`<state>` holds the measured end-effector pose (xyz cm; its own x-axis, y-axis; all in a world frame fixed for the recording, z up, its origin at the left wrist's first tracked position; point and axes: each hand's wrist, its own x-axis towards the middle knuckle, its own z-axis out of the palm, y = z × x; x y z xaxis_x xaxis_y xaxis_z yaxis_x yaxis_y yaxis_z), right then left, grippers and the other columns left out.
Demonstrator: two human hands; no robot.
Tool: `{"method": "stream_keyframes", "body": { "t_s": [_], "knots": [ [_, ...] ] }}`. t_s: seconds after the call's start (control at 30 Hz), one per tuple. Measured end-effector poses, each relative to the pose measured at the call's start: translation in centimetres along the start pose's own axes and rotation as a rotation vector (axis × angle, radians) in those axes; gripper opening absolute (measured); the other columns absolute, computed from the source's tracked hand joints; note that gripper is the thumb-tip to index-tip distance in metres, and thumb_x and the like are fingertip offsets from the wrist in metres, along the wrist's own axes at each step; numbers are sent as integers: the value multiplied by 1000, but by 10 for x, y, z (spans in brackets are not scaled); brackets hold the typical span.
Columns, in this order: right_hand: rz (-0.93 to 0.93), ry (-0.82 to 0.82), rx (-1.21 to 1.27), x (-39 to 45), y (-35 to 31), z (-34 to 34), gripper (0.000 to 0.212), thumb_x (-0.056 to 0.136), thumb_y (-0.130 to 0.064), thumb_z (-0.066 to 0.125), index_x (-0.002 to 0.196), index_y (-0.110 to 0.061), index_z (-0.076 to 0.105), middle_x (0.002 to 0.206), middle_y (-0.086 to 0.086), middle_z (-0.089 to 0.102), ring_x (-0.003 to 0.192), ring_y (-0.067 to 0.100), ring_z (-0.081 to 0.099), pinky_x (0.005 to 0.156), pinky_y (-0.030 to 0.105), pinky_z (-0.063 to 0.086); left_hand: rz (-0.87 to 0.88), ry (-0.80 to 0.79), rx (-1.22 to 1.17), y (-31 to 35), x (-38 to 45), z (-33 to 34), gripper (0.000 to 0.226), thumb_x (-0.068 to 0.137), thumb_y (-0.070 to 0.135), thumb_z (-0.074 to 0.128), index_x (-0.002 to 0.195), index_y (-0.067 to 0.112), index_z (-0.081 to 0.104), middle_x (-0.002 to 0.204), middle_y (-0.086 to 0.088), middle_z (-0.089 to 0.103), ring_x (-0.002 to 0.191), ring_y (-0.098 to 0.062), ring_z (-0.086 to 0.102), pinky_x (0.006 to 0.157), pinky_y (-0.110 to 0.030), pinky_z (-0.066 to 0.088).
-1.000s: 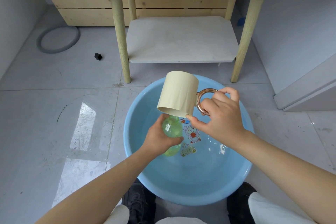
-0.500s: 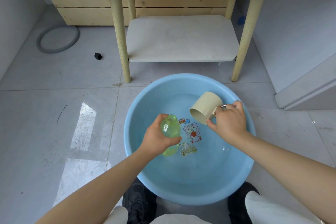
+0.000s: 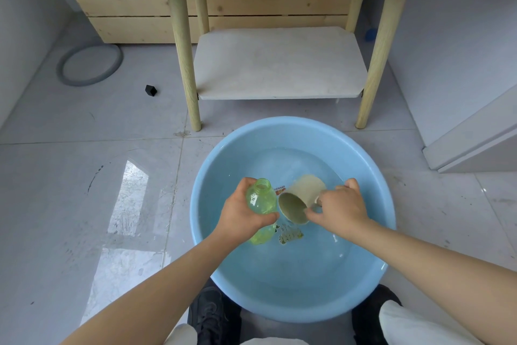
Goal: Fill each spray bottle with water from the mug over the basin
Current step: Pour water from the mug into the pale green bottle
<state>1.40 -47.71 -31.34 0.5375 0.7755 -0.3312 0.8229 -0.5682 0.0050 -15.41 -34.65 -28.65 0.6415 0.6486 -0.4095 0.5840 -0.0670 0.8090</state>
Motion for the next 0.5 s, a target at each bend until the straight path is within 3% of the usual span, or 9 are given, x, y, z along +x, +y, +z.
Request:
{"method": "stream_keyframes", "body": {
  "t_s": [0.1, 0.27, 0.37, 0.5],
  "knots": [
    [143, -23, 180, -1, 2, -12, 51, 87, -58, 42, 53, -20, 38, 49, -5, 43, 58, 17, 42, 82, 32, 27, -9, 10, -10, 1, -1, 0, 63, 68, 23, 82, 117, 33, 44, 105, 16, 53, 84, -1, 54, 56, -5, 41],
    [321, -77, 528, 0, 3, -30, 56, 86, -58, 50, 54, -19, 25, 50, -3, 31, 52, 19, 38, 66, 32, 27, -8, 17, -27, 2, -1, 1, 63, 67, 21, 83, 115, 36, 44, 109, 15, 53, 84, 2, 53, 57, -4, 42],
    [354, -9, 710, -3, 2, -38, 56, 85, -53, 56, 53, -19, 24, 47, -4, 28, 50, 19, 34, 55, 30, 23, -8, 6, -12, 3, -1, 1, 61, 67, 22, 83, 112, 36, 44, 106, 16, 53, 84, -2, 53, 57, -6, 41],
    [303, 146, 838, -8, -3, -49, 54, 82, -49, 61, 55, -17, 27, 52, 1, 27, 54, 20, 31, 57, 33, 24, 7, -5, -9, 3, -1, 4, 59, 65, 23, 84, 108, 37, 46, 102, 15, 55, 87, -6, 55, 60, -8, 40]
  ]
}}
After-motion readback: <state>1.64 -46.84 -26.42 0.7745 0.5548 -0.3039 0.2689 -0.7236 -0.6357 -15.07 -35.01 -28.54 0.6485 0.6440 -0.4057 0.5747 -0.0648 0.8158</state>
